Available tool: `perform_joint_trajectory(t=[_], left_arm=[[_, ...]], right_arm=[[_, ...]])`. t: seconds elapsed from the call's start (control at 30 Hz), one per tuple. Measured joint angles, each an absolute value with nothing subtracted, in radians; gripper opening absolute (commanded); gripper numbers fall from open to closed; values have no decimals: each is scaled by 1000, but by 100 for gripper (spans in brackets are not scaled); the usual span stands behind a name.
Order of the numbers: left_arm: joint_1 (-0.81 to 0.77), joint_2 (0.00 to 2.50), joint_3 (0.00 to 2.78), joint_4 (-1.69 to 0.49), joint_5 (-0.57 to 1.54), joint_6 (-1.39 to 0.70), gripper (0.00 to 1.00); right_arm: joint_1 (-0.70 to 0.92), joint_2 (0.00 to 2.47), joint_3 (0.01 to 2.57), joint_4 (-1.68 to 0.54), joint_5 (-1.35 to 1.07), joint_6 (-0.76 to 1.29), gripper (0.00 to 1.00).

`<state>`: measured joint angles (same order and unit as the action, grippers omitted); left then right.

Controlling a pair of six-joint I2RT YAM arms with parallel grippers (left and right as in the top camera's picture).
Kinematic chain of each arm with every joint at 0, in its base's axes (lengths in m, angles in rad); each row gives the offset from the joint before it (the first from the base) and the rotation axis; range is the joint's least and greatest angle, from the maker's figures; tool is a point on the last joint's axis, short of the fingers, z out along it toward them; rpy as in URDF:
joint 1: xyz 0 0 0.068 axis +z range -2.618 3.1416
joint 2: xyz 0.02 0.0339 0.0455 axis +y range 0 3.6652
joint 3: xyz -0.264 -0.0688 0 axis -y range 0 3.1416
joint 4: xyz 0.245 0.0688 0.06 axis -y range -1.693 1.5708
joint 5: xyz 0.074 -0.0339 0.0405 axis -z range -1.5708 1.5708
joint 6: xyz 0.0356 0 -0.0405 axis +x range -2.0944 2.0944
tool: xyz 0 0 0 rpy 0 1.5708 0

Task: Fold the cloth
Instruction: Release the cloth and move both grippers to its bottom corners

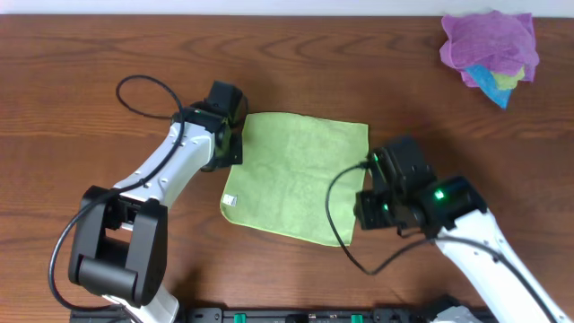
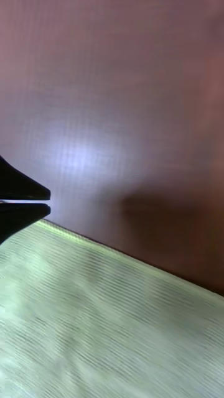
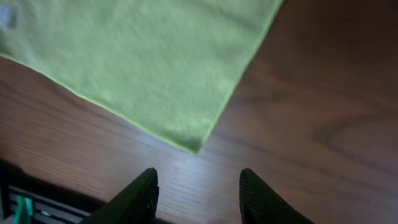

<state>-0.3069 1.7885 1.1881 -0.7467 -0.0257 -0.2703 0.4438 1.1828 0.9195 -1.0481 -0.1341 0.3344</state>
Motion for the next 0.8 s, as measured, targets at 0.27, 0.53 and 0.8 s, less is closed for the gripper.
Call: perform_joint_trajectory(t=[0.27, 0.53, 0.8], left_arm=[[-308, 1717, 1135, -819, 55, -284, 6], [-308, 1340, 977, -823, 79, -293, 6], [-308, 1215, 756, -815, 137, -345, 6]], right_arm=[[444, 1156, 811, -1013, -141, 382, 43], [444, 1156, 804, -950, -142, 388, 42], [421, 1149, 633, -794, -221, 392, 43]])
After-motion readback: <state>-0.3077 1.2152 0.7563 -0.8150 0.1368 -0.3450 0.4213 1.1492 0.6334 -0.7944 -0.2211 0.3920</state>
